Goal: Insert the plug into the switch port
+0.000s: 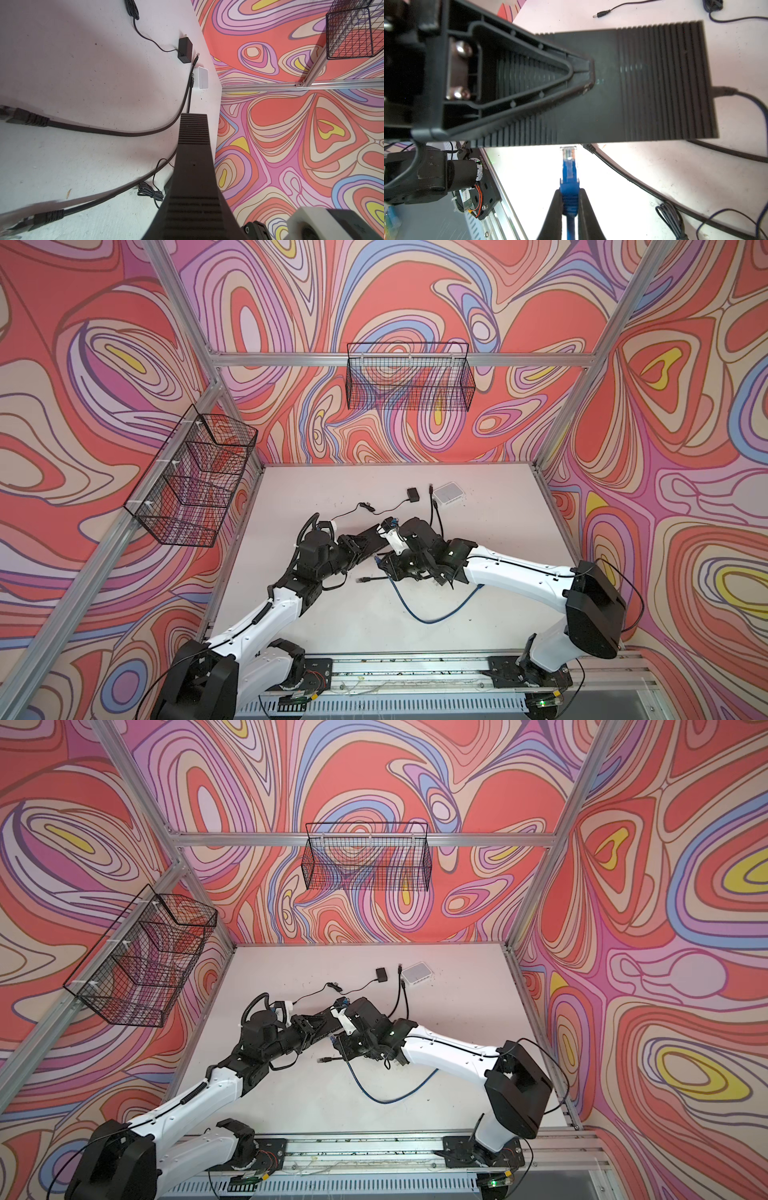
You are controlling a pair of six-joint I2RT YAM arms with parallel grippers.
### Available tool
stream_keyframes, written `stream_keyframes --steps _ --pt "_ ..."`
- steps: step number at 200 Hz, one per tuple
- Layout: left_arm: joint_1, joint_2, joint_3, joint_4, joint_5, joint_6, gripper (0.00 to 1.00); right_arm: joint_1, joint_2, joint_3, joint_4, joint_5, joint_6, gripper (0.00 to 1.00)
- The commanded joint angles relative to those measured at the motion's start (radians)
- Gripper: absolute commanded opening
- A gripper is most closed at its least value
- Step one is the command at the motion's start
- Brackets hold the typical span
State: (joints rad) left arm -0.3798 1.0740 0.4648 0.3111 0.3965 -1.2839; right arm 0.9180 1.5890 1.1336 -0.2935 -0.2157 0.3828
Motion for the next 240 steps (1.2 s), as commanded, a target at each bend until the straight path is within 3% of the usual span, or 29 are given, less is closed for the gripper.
stream_keyframes --steps 1,143,240 --pt "-0.004 0.004 0.035 0.06 0.007 -0.008 0.06 0.009 0.018 0.028 -0.007 0.013 -0.004 0.0" --pt "-0.004 0.006 0.032 0.06 0.013 -0.008 0.06 0.016 0.057 0.103 -0.015 0.029 -0.007 0.0" --pt "-0.005 0.001 0.078 -0.049 0.005 0.023 0.06 0.031 0.053 0.159 -0.07 0.153 -0.026 0.0"
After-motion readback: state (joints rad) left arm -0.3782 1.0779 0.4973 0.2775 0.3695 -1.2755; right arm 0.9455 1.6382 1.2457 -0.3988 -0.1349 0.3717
